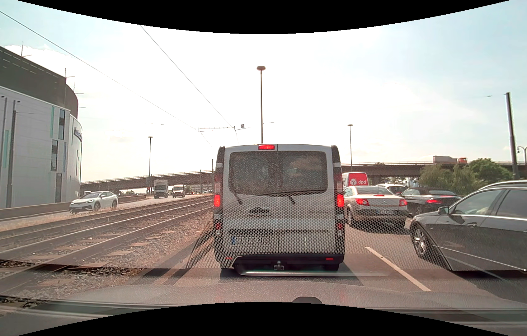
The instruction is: Follow the waypoints while adhering to traffic rules and regulations
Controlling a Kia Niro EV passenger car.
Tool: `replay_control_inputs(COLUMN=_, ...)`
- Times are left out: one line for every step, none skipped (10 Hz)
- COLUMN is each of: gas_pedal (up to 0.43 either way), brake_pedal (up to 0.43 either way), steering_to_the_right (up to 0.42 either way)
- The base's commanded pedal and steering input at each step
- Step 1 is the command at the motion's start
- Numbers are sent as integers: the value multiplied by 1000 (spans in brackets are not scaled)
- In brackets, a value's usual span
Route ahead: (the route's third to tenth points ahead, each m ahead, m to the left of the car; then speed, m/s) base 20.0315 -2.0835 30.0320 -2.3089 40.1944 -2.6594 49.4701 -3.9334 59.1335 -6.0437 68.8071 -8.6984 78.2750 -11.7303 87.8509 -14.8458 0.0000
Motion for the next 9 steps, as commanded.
replay_control_inputs(gas_pedal=0, brake_pedal=250, steering_to_the_right=-3)
replay_control_inputs(gas_pedal=0, brake_pedal=244, steering_to_the_right=-3)
replay_control_inputs(gas_pedal=0, brake_pedal=250, steering_to_the_right=-3)
replay_control_inputs(gas_pedal=0, brake_pedal=250, steering_to_the_right=-3)
replay_control_inputs(gas_pedal=0, brake_pedal=244, steering_to_the_right=-3)
replay_control_inputs(gas_pedal=0, brake_pedal=250, steering_to_the_right=-3)
replay_control_inputs(gas_pedal=0, brake_pedal=250, steering_to_the_right=-3)
replay_control_inputs(gas_pedal=0, brake_pedal=250, steering_to_the_right=-3)
replay_control_inputs(gas_pedal=0, brake_pedal=244, steering_to_the_right=-3)
